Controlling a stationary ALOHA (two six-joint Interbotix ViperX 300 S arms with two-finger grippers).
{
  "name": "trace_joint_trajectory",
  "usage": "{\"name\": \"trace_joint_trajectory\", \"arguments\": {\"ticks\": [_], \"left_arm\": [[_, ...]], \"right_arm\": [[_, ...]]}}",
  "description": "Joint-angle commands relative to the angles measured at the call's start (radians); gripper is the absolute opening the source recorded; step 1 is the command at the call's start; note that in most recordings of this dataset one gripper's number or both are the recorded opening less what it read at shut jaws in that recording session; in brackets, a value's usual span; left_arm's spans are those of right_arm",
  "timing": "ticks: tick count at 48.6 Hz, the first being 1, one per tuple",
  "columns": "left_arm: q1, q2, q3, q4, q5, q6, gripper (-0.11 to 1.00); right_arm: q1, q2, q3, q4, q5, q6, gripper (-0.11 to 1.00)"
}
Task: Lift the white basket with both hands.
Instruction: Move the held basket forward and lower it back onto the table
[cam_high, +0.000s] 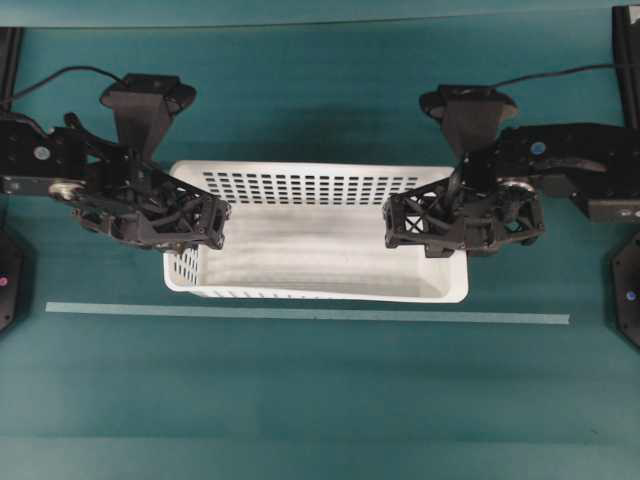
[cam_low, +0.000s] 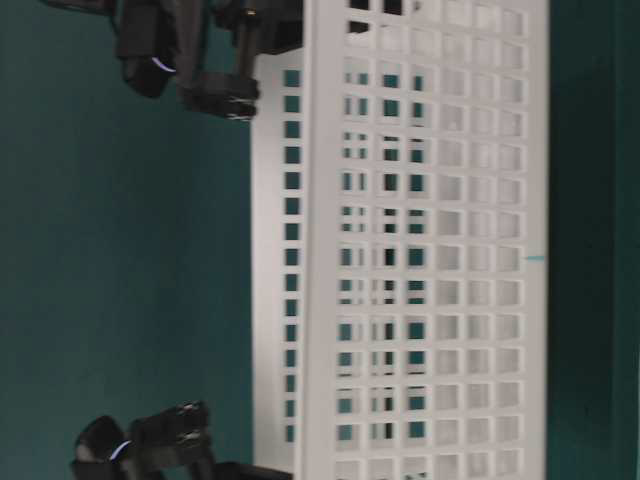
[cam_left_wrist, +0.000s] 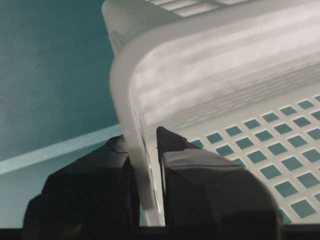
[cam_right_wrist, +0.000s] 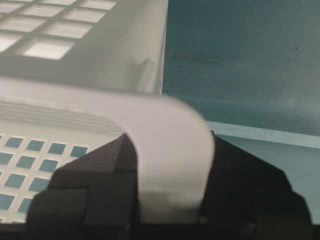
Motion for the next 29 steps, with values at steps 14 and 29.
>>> {"name": "trace_joint_trajectory", "arguments": {"ticks": [14, 29], "left_arm": [[0.002, 0.084, 0.006, 0.008, -0.084, 0.006, 0.03], [-0.005, 0.114, 0.009, 0.008, -0.137, 0.003, 0.03]], "right_arm": [[0.04, 0.066, 0.04, 0.018, -0.052, -0.026, 0.2], [0.041, 0.074, 0.072, 0.021, -0.095, -0.032, 0.2]]}}
